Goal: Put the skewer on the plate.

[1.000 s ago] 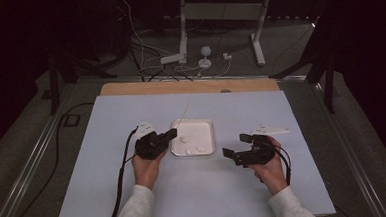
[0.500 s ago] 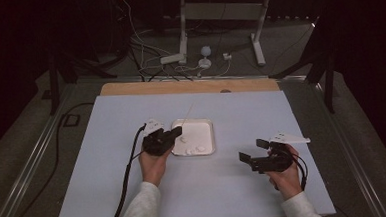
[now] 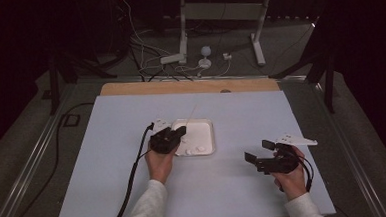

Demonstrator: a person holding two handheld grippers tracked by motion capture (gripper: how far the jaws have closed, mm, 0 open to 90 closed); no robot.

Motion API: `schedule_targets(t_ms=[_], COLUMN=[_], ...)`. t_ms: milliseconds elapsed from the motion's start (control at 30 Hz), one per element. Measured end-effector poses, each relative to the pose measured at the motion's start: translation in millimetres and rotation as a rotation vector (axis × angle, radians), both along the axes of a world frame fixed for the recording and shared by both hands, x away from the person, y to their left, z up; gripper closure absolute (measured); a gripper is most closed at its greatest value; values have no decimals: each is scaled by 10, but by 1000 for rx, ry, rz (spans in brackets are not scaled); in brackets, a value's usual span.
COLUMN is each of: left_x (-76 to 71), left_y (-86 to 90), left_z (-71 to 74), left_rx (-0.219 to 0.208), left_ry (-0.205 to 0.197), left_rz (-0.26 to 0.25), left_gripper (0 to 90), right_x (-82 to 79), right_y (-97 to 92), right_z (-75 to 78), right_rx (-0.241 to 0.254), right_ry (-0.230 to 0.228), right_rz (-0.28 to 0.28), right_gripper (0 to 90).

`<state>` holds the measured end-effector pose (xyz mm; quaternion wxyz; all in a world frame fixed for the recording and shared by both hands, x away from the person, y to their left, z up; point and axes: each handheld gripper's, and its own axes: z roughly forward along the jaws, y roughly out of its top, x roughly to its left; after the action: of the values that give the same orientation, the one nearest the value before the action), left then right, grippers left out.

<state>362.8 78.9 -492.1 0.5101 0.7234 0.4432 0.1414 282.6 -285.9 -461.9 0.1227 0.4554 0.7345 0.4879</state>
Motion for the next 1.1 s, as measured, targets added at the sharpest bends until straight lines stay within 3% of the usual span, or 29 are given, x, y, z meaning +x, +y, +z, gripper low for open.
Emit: schedule_targets(t_ms=[633, 833, 1033, 1100], left_x=[40, 47, 60, 52], left_y=[-105, -130, -96, -79], left_z=[-121, -177, -157, -133], left_rx=[28, 35, -10, -7], left_ry=[49, 68, 69, 57], left_rz=[39, 53, 34, 39], left_gripper=[866, 668, 422, 333], right_x=[2, -1, -1, 0], right_y=[0, 10, 11, 12], right_z=[-19, -18, -21, -24], right_rx=[-6, -7, -7, -9], right_ry=[4, 4, 4, 4], right_rz=[6, 12, 12, 13], right_gripper=[59, 60, 60, 60])
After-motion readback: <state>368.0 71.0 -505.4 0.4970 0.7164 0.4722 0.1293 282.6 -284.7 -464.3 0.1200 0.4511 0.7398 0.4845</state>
